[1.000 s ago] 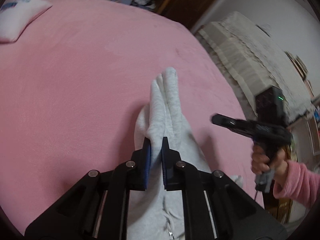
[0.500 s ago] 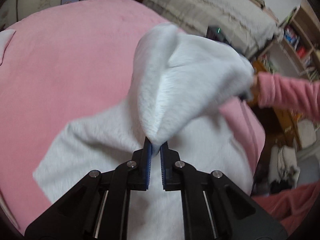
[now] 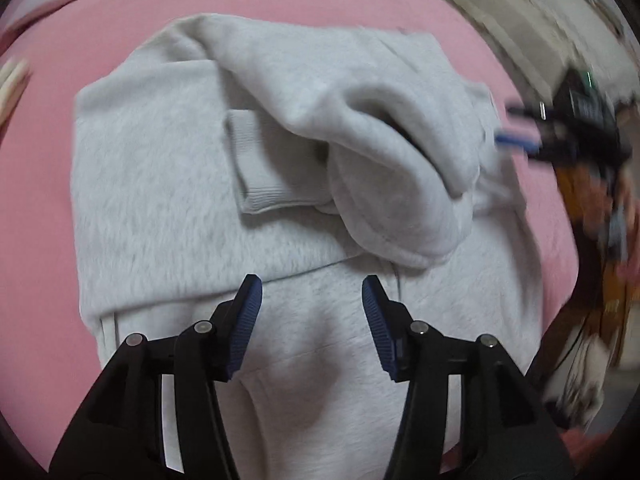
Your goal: Fold large clothes
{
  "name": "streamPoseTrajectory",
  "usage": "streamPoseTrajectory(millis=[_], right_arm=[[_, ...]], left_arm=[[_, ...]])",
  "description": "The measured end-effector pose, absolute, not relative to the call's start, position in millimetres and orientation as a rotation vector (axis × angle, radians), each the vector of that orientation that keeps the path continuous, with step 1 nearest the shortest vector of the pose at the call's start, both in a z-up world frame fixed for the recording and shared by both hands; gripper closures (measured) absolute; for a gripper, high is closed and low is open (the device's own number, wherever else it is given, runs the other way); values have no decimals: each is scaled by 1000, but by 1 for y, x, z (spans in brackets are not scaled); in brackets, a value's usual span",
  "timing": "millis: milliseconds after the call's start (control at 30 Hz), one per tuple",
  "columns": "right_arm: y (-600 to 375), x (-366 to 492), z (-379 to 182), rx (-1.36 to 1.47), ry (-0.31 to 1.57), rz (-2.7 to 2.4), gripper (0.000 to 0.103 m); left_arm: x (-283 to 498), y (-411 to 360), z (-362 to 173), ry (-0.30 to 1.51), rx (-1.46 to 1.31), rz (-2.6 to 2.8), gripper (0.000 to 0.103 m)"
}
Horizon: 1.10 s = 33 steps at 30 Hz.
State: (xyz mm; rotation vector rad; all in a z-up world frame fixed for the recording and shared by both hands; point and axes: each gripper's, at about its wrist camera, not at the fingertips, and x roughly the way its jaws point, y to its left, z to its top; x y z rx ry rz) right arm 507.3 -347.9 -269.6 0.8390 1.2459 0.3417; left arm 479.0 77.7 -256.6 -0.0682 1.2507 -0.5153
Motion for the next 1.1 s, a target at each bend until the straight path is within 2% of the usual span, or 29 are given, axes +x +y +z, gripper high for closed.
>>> streamPoseTrajectory(millis=[100, 233, 367, 433, 500, 533, 567, 667, 767, 833, 933, 1100], right_arm=[[-333, 478, -289, 881, 1271, 340, 45], [-299, 459, -317, 947, 1307, 305, 44], [-269, 456, -333, 956, 1280, 279, 47], [-262, 467, -331, 923, 1251, 256, 70], [-251, 464, -332, 894, 1251, 248, 81], [-249, 460, -328, 886, 1236, 257, 86], [-249, 455, -323, 893, 1206, 267, 87], [-269, 434, -293, 913, 1114, 291, 88], [-280, 426, -260, 895, 1028, 287, 89], [-284, 419, -255, 862, 1025, 230, 89], [-277, 412, -275, 849, 1113, 160, 89], [-271, 387, -322, 809, 1293, 138, 89]], left_arm=[[477, 107, -242, 1210, -270, -398, 46], [475, 100, -227, 1163, -540, -300, 30], [497, 68, -224, 1160, -576, -277, 29], [511, 60, -227, 1162, -556, -221, 30], [524, 52, -240, 1164, -592, -181, 46], [528, 46, -246, 1170, -618, -185, 59], [530, 46, -251, 1184, -656, -191, 68], [532, 48, -244, 1098, -732, -256, 83], [527, 47, -241, 1080, -739, -329, 83], [524, 48, -252, 1147, -709, -313, 84], [519, 58, -279, 1220, -645, -205, 86], [514, 75, -311, 1241, -750, -183, 86]])
